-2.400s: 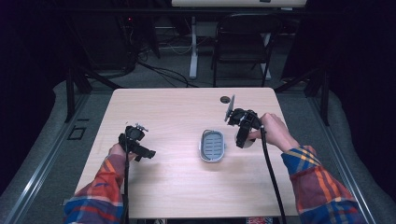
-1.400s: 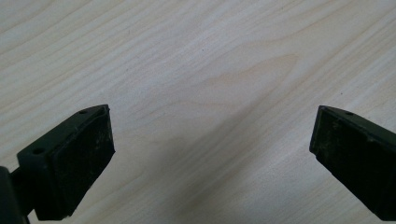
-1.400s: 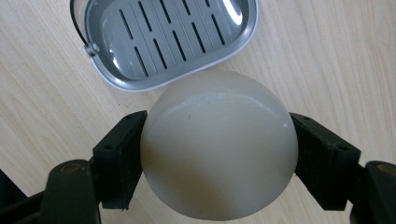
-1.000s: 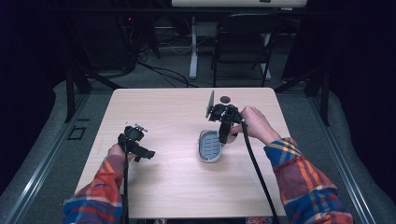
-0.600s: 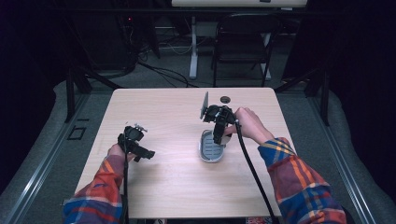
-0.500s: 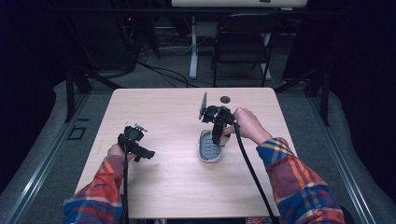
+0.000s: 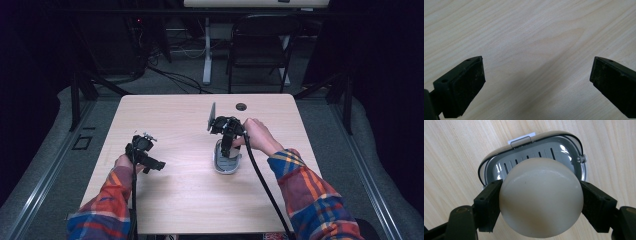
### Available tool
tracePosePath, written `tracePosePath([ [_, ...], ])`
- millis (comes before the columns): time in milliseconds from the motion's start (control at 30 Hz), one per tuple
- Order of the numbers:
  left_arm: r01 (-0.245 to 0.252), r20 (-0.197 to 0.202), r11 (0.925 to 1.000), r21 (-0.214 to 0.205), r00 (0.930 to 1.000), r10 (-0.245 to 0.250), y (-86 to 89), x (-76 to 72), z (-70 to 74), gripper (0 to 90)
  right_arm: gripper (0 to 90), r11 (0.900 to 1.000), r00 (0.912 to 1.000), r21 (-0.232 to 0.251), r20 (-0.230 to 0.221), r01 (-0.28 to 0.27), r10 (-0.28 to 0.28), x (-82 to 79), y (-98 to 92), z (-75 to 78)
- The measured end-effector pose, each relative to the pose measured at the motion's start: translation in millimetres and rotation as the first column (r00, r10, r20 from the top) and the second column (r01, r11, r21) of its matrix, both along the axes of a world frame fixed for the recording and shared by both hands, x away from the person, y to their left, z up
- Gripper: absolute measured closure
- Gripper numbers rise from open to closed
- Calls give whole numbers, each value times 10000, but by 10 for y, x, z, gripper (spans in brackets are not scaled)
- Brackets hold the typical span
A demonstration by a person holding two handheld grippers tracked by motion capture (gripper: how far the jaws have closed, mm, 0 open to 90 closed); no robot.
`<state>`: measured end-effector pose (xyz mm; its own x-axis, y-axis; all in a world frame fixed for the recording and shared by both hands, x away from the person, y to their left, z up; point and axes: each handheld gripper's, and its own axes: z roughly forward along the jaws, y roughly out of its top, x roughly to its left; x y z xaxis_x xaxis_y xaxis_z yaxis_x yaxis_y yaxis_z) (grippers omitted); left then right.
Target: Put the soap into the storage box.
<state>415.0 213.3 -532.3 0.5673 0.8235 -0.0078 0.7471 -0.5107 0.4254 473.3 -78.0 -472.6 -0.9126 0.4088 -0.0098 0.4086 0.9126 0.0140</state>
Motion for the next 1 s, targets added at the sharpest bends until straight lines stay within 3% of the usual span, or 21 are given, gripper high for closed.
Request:
tracePosePath([
  [600,0,9,10000,29,10000,0,0,1,-2,0,243,9997,9994,247,-341,-65,74,6,21,-246],
  [1000,16,-5,10000,18,10000,-16,1,-1,2,0,241,9996,9996,298,-297,-1,10,5,-19,-305],
])
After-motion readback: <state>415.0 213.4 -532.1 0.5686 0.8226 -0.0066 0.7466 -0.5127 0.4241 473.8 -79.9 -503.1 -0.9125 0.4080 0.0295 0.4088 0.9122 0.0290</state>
